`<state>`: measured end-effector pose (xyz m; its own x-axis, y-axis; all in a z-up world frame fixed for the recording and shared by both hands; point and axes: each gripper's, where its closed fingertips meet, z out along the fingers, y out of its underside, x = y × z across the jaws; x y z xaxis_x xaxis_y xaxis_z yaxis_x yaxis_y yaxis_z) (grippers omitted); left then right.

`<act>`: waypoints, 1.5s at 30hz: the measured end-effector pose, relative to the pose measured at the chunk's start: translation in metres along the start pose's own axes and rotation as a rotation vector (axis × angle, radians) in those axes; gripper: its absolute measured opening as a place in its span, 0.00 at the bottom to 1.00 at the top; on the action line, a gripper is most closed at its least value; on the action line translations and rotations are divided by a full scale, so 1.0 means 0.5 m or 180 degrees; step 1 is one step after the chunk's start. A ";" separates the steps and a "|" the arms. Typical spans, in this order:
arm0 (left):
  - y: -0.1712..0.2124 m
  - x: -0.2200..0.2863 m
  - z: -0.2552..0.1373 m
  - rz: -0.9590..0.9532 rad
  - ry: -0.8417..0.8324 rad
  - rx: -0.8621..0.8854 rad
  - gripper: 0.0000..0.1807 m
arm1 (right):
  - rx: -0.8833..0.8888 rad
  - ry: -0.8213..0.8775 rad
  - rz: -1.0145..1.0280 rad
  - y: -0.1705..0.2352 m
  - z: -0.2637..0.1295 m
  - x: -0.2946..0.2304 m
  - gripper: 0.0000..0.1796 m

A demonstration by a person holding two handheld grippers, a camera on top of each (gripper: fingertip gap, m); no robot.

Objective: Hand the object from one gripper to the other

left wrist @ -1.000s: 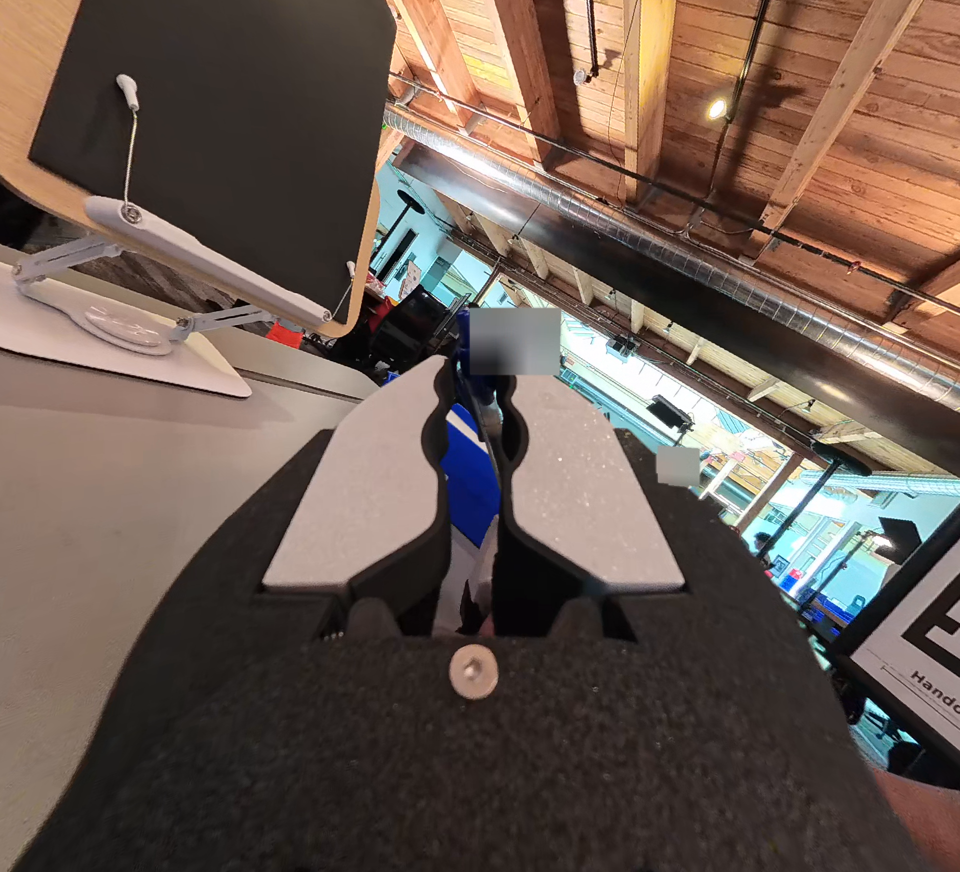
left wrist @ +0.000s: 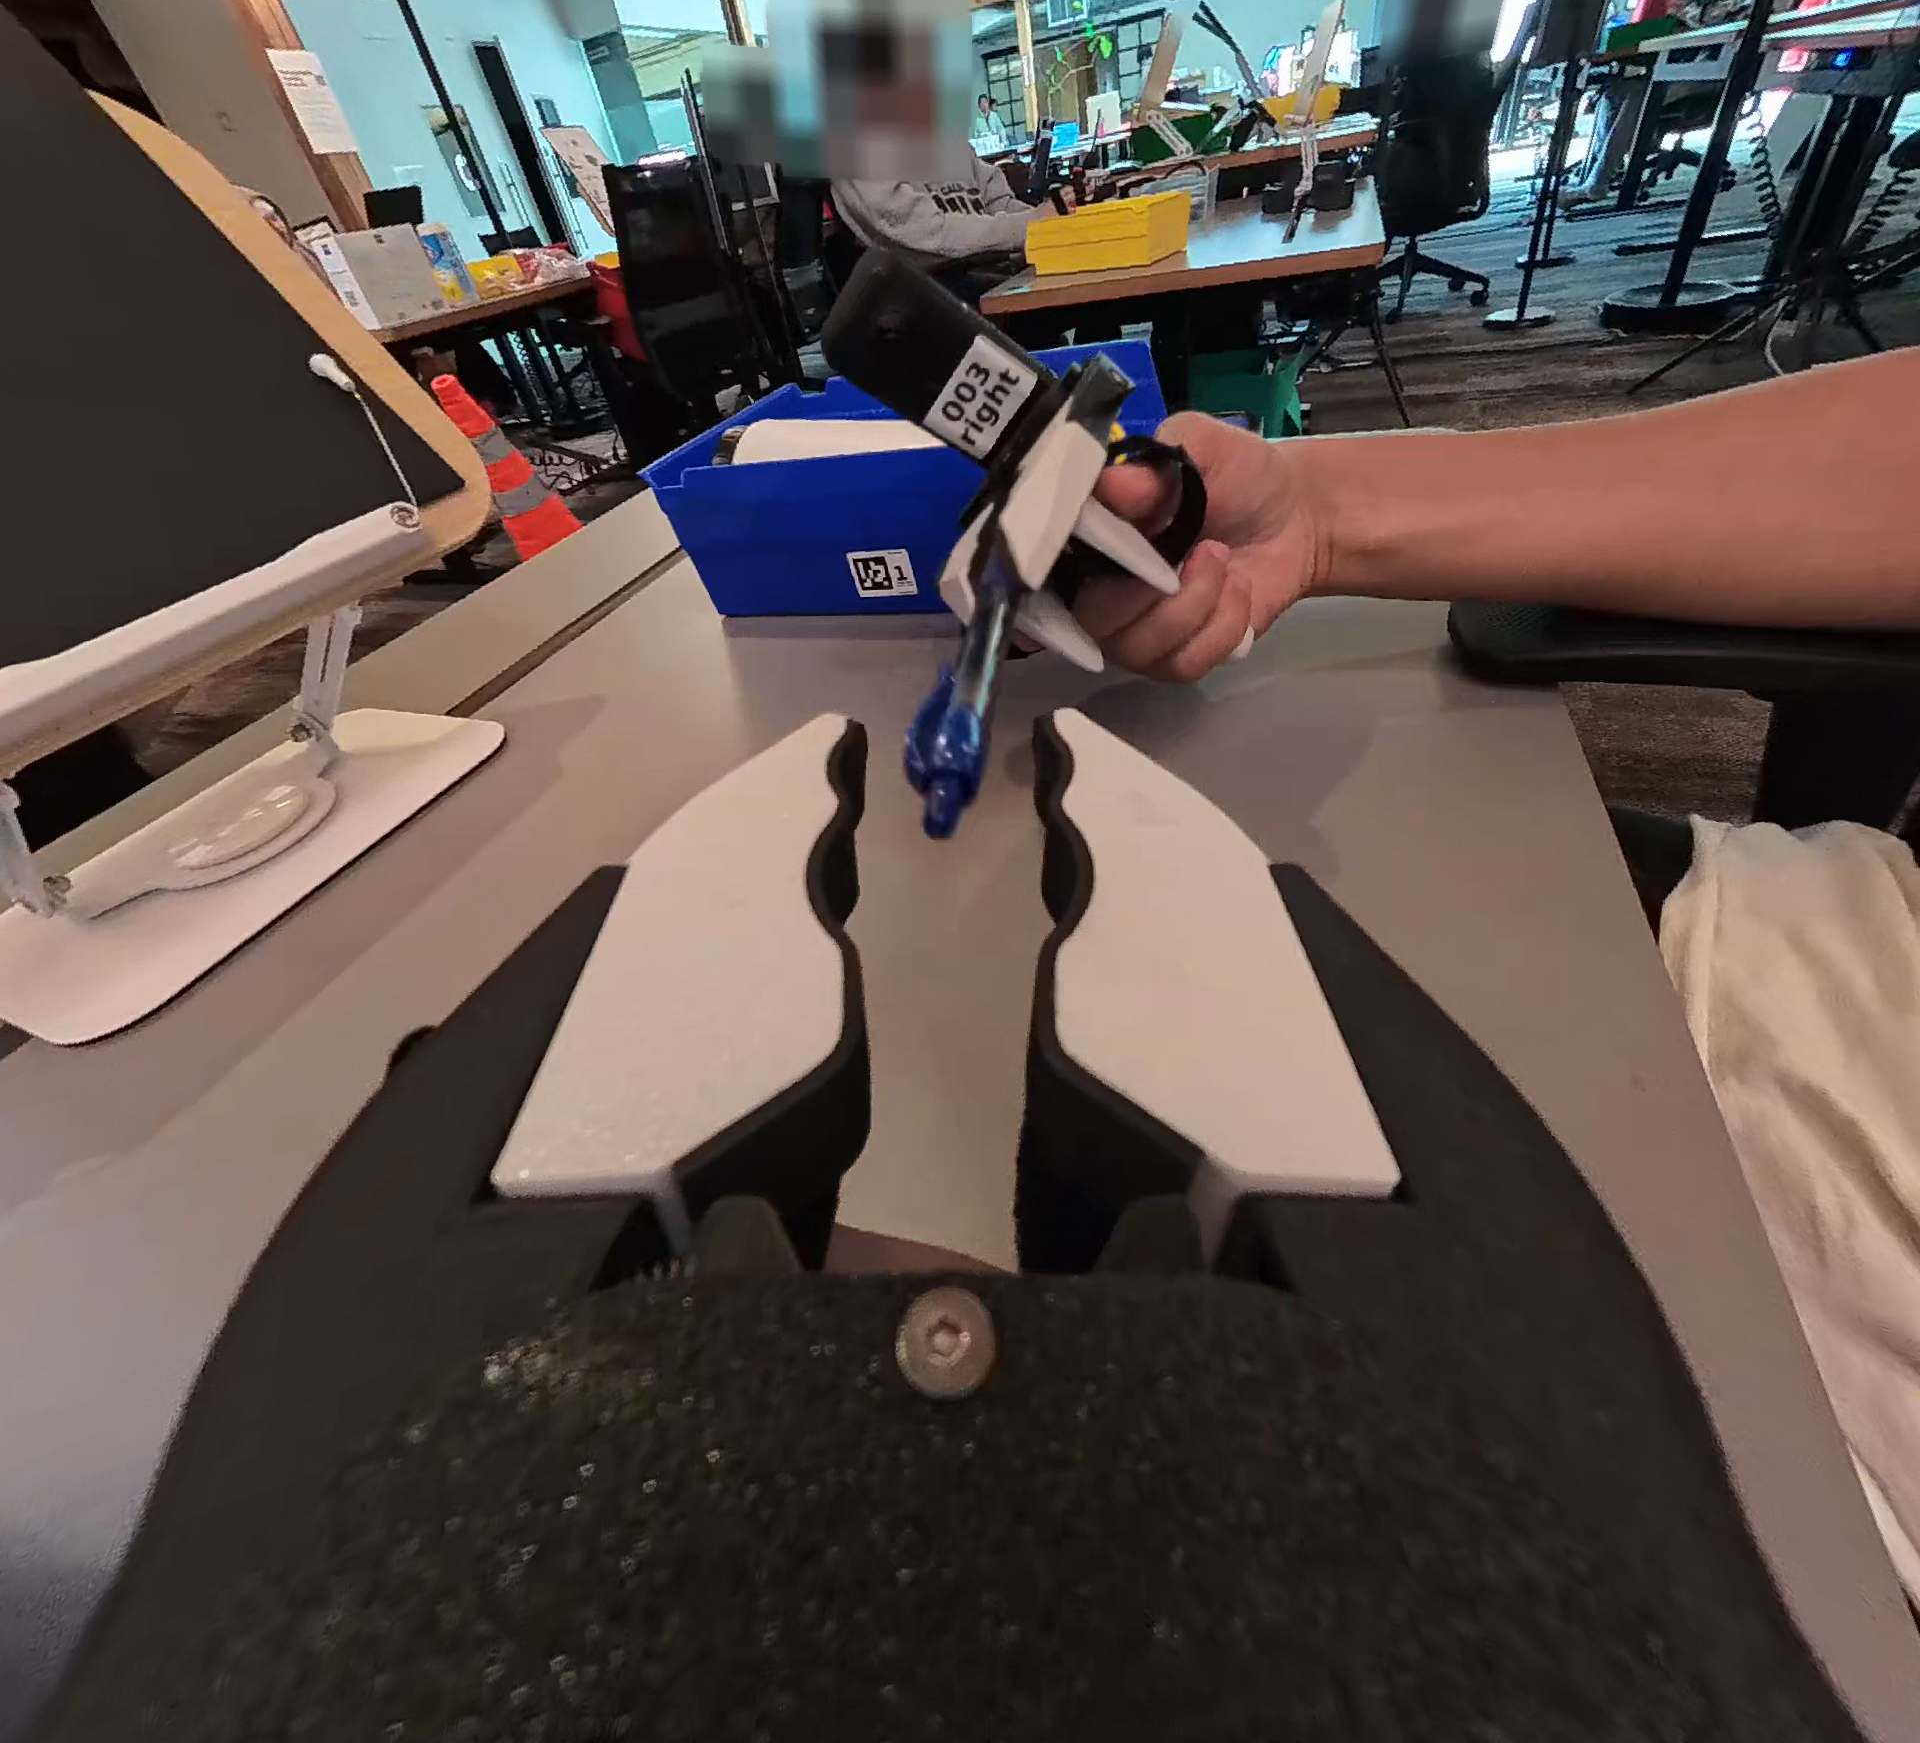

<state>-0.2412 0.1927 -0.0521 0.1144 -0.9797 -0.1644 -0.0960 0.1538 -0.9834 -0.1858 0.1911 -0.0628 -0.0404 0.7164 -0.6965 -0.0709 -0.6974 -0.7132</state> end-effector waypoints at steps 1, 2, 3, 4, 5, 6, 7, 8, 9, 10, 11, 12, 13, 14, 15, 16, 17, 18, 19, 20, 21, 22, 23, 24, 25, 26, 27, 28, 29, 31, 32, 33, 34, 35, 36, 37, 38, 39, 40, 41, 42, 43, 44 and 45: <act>0.001 0.000 0.001 -0.0009 0.0004 -0.0007 0.17 | -0.0015 -0.0024 0.0015 0.003 0.003 -0.002 0.06; 0.002 0.000 0.001 -0.0013 0.0003 -0.0011 0.17 | -0.0021 -0.0045 0.0031 0.004 0.006 -0.003 0.06; 0.004 0.002 0.002 -0.0015 0.0023 -0.0024 0.16 | -0.0011 -0.0061 0.0020 0.003 0.008 -0.006 0.06; 0.007 0.005 0.004 -0.0012 0.0053 -0.0051 0.14 | -0.0013 -0.0080 0.0017 0.003 0.009 -0.008 0.06; 0.011 0.007 0.005 0.0002 0.0070 -0.0080 0.12 | -0.0015 -0.0105 0.0022 0.003 0.010 -0.011 0.06; 0.013 0.009 0.006 0.0025 0.0070 -0.0100 0.11 | -0.0031 -0.0096 0.0034 0.005 0.011 -0.010 0.06; 0.014 0.009 0.007 0.0050 0.0057 -0.0101 0.09 | -0.0069 -0.0076 0.0046 0.010 0.012 -0.007 0.06; 0.013 0.008 0.007 0.0066 0.0032 -0.0096 0.09 | -0.0084 -0.0075 0.0065 0.013 0.012 -0.006 0.06; 0.014 0.008 0.007 0.0075 0.0031 -0.0096 0.09 | -0.0072 -0.0078 0.0082 0.012 0.012 -0.006 0.06; 0.014 0.008 0.008 0.0076 0.0035 -0.0099 0.09 | -0.0052 -0.0073 0.0090 0.010 0.011 -0.005 0.06; 0.015 0.006 0.008 0.0078 0.0029 -0.0105 0.09 | -0.0023 -0.0061 0.0085 0.007 0.011 -0.004 0.06; 0.013 0.004 0.008 0.0092 0.0004 -0.0100 0.09 | 0.0026 -0.0046 0.0072 0.002 0.011 -0.003 0.06; 0.010 0.000 0.008 0.0117 -0.0047 -0.0077 0.09 | 0.0095 -0.0038 0.0051 -0.005 0.012 -0.003 0.06; 0.006 -0.005 0.008 0.0148 -0.0112 -0.0053 0.09 | 0.0171 -0.0017 0.0030 -0.012 0.011 -0.002 0.07; 0.002 -0.012 0.008 0.0191 -0.0210 -0.0040 0.09 | 0.0254 0.0024 -0.0004 -0.020 0.010 0.001 0.11; -0.003 -0.021 0.006 0.0243 -0.0331 -0.0025 0.09 | 0.0350 0.0119 -0.0054 -0.030 0.008 0.008 0.19; -0.007 -0.032 0.003 0.0291 -0.0472 -0.0021 0.08 | 0.0454 0.0294 -0.0149 -0.042 0.002 0.019 0.23; -0.007 -0.048 -0.002 0.0348 -0.0663 -0.0051 0.09 | 0.0548 0.0572 -0.0326 -0.053 -0.005 0.036 0.26; -0.007 -0.063 -0.007 0.0427 -0.0840 -0.0097 0.09 | 0.0619 0.0938 -0.0619 -0.065 -0.015 0.054 0.29; -0.006 -0.075 -0.012 0.0512 -0.0983 -0.0137 0.08 | 0.0644 0.1327 -0.1028 -0.075 -0.025 0.064 0.30; -0.005 -0.085 -0.017 0.0565 -0.1112 -0.0168 0.09 | 0.0574 0.1748 -0.1536 -0.081 -0.031 0.071 0.32; -0.003 -0.092 -0.020 0.0581 -0.1203 -0.0202 0.08 | 0.0419 0.2200 -0.2125 -0.084 -0.035 0.075 0.33; 0.000 -0.096 -0.021 0.0580 -0.1256 -0.0233 0.08 | 0.0222 0.2635 -0.2717 -0.085 -0.034 0.074 0.32; 0.003 -0.097 -0.019 0.0572 -0.1268 -0.0256 0.09 | 0.0030 0.3073 -0.3228 -0.086 -0.033 0.070 0.31; 0.007 -0.096 -0.016 0.0556 -0.1256 -0.0288 0.09 | -0.0119 0.3461 -0.3730 -0.089 -0.029 0.062 0.29; 0.012 -0.096 -0.013 0.0543 -0.1257 -0.0328 0.09 | -0.0408 0.3654 -0.4241 -0.082 -0.010 0.055 0.29; 0.018 -0.094 -0.009 0.0529 -0.1244 -0.0375 0.09 | -0.0660 0.3825 -0.4666 -0.075 0.008 0.053 0.29; 0.024 -0.091 -0.004 0.0506 -0.1216 -0.0420 0.09 | -0.0817 0.3935 -0.5030 -0.066 0.027 0.051 0.29; 0.028 -0.087 0.001 0.0480 -0.1188 -0.0453 0.09 | -0.0953 0.4018 -0.5328 -0.057 0.044 0.053 0.29; 0.035 -0.074 0.012 0.0408 -0.1084 -0.0494 0.08 | -0.1231 0.4206 -0.5769 -0.044 0.064 0.066 0.29; 0.037 -0.069 0.016 0.0391 -0.1061 -0.0509 0.08 | -0.1323 0.4288 -0.5931 -0.043 0.071 0.070 0.29; 0.038 -0.064 0.020 0.0392 -0.1035 -0.0533 0.08 | -0.1388 0.4323 -0.6038 -0.042 0.077 0.073 0.27; 0.040 -0.059 0.024 0.0396 -0.1011 -0.0560 0.08 | -0.1407 0.4307 -0.6102 -0.042 0.083 0.073 0.26; 0.040 -0.056 0.027 0.0404 -0.1010 -0.0573 0.08 | -0.1396 0.4300 -0.6155 -0.042 0.087 0.071 0.22; 0.041 -0.053 0.030 0.0403 -0.1007 -0.0589 0.08 | -0.1390 0.4308 -0.6205 -0.043 0.089 0.070 0.19; 0.042 -0.050 0.033 0.0387 -0.0991 -0.0606 0.08 | -0.1388 0.4314 -0.6259 -0.044 0.089 0.068 0.14; 0.043 -0.048 0.035 0.0368 -0.0979 -0.0609 0.08 | -0.1362 0.4332 -0.6326 -0.045 0.087 0.064 0.08; 0.043 -0.046 0.037 0.0355 -0.0977 -0.0603 0.08 | -0.1384 0.4331 -0.6350 -0.044 0.085 0.064 0.07; 0.044 -0.044 0.039 0.0344 -0.0965 -0.0604 0.09 | -0.1408 0.4321 -0.6343 -0.042 0.083 0.065 0.07; 0.045 -0.042 0.041 0.0332 -0.0944 -0.0605 0.09 | -0.1420 0.4317 -0.6336 -0.041 0.082 0.066 0.06; 0.046 -0.041 0.042 0.0316 -0.0931 -0.0601 0.08 | -0.1435 0.4321 -0.6340 -0.040 0.080 0.066 0.06; 0.048 -0.040 0.043 0.0295 -0.0927 -0.0593 0.09 | -0.1465 0.4325 -0.6340 -0.040 0.080 0.068 0.06; 0.049 -0.040 0.044 0.0270 -0.0922 -0.0578 0.09 | -0.1501 0.4325 -0.6352 -0.039 0.079 0.069 0.06; 0.052 -0.040 0.045 0.0233 -0.0900 -0.0562 0.09 | -0.1546 0.4315 -0.6377 -0.038 0.078 0.072 0.06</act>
<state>-0.2240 0.2193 -0.0763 0.3681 -0.8888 -0.2729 -0.2809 0.1735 -0.9439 -0.2249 0.2307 -0.0713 0.1366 -0.0234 0.9904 0.9191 0.3761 -0.1178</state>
